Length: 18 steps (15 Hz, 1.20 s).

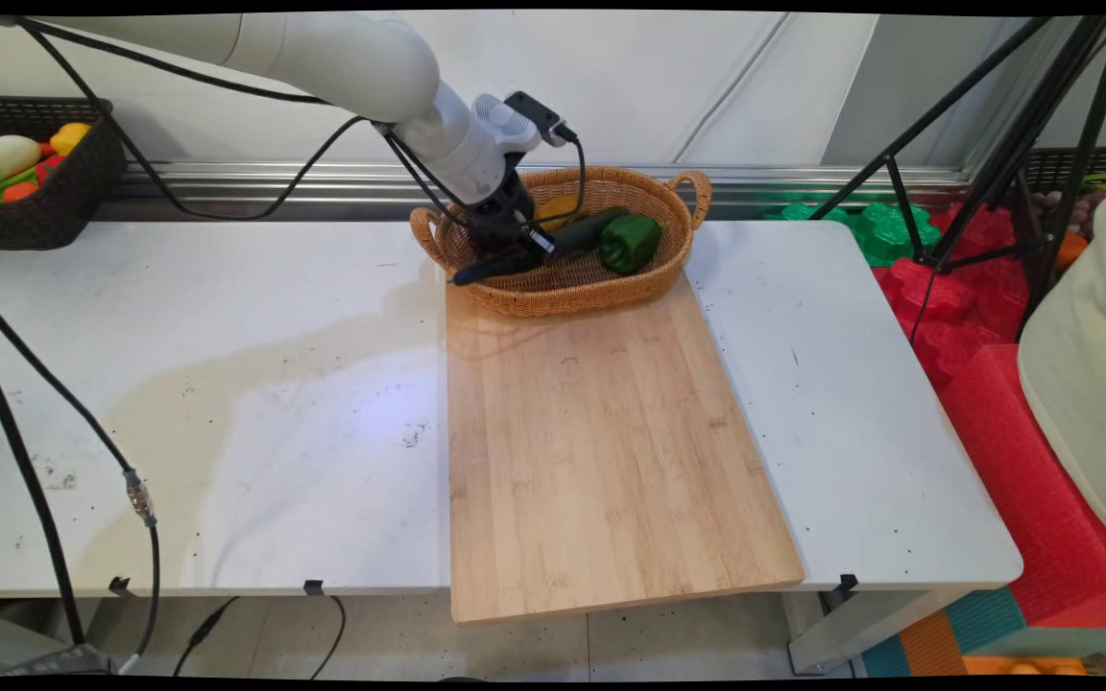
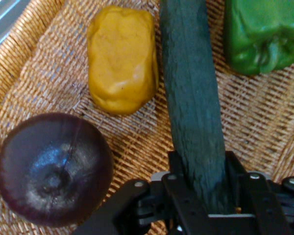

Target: Place the picked object on the cutting board

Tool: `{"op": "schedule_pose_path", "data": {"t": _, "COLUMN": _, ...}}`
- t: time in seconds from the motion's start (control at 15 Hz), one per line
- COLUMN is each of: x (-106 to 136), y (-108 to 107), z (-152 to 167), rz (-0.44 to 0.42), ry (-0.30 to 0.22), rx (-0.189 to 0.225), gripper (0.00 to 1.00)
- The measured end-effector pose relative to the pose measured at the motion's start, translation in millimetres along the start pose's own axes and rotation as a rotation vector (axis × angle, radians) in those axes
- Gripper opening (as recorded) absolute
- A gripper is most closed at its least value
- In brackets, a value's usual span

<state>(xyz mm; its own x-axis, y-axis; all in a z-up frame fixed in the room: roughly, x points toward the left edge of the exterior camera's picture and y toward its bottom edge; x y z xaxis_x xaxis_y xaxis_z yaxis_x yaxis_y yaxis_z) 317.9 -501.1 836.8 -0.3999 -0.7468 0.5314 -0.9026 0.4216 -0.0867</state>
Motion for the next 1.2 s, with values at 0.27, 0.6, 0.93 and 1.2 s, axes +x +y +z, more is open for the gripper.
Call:
{"op": "schedule_pose_path", "data": {"t": 0.27, "x": 10, "y": 7, "z": -25, "rz": -0.007, "ry": 0.041, "rx": 0.021, "gripper": 0.00}}
{"op": "schedule_pose_path", "data": {"t": 0.6, "x": 22, "y": 24, "z": -69, "rz": 0.013, "ry": 0.112, "rx": 0.033, "gripper": 0.00}}
{"op": "schedule_pose_path", "data": {"t": 0.93, "x": 13, "y": 58, "z": -120, "rz": 0.030, "ry": 0.159, "rx": -0.002, "gripper": 0.00}}
{"op": "schedule_pose_path", "data": {"t": 1.2, "x": -18, "y": 94, "z": -150, "rz": 0.049, "ry": 0.145, "rx": -0.061, "gripper": 0.00}}
